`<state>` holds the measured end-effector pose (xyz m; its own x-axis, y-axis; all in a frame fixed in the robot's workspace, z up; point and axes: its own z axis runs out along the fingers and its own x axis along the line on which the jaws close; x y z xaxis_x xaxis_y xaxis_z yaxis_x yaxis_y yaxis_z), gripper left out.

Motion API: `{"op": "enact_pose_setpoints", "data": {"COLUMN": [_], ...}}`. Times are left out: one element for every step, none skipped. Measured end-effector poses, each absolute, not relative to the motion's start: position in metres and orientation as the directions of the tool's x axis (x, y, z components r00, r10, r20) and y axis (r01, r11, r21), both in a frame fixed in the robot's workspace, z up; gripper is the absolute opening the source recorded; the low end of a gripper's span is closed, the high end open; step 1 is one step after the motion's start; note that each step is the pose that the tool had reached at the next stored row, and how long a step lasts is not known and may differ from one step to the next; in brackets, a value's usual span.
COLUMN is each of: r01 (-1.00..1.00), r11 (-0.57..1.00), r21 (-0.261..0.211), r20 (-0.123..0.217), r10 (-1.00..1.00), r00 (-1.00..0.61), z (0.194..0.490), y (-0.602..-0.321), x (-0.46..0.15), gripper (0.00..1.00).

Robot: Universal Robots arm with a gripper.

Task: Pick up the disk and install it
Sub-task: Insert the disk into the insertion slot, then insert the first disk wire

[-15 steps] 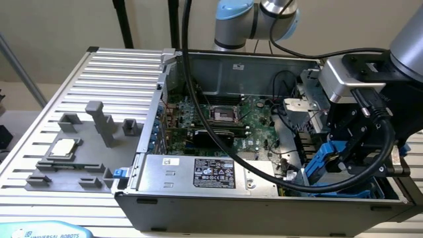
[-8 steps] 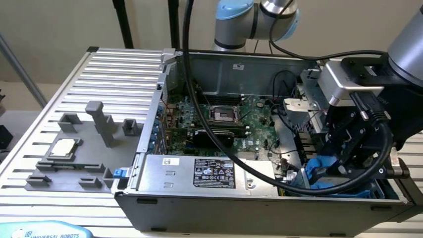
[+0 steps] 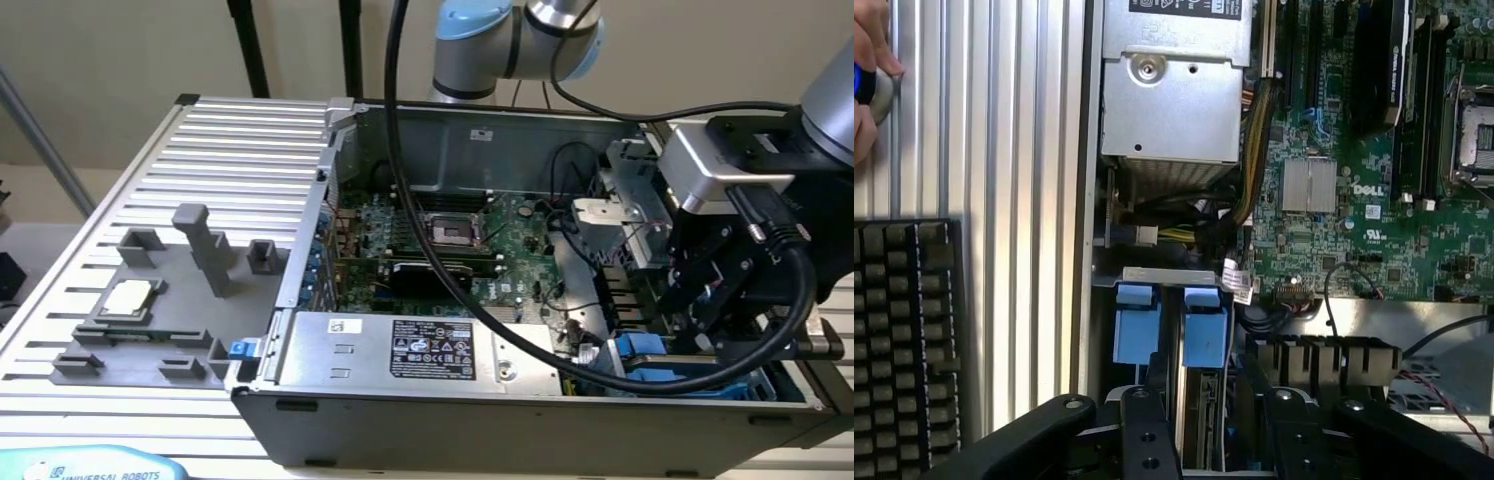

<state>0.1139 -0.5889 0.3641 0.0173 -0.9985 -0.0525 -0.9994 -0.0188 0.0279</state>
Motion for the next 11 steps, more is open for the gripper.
{"op": "enact_pose_setpoints", "data": {"r01": [-0.999,-0.999,-0.999,-0.999,-0.999,-0.999,-0.999,-0.999,-0.999,-0.999,-0.999], "r11": [-0.019,-0.019,-0.019,-0.019,-0.019,-0.019,-0.019,-0.019,-0.019,-0.019,-0.019], "r21": [0.028,0.028,0.028,0.028,0.028,0.028,0.028,0.028,0.028,0.028,0.028], "r20": [-0.053,-0.053,-0.053,-0.053,-0.053,-0.053,-0.053,-0.053,-0.053,-0.053,-0.053], "r10": [-0.998,-0.998,-0.998,-0.998,-0.998,-0.998,-0.998,-0.998,-0.998,-0.998,-0.998], "r00": [0.018,0.018,0.018,0.018,0.018,0.018,0.018,0.018,0.018,0.018,0.018], "z": [0.3643,0.3644,0.3645,0.3645,0.3644,0.3644,0.3644,0.3644,0.3644,0.3644,0.3644], "y": [-0.5888,-0.5888,-0.5888,-0.5888,-0.5888,-0.5888,-0.5888,-0.5888,-0.5888,-0.5888,-0.5888], "x": [0.1156,0.1167,0.1173,0.1173,0.1173,0.1174,0.1174,0.1174,0.1174,0.1174,0.1174], "gripper": [0.41,0.41,0.41,0.41,0.41,0.41,0.41,0.41,0.41,0.41,0.41]}}
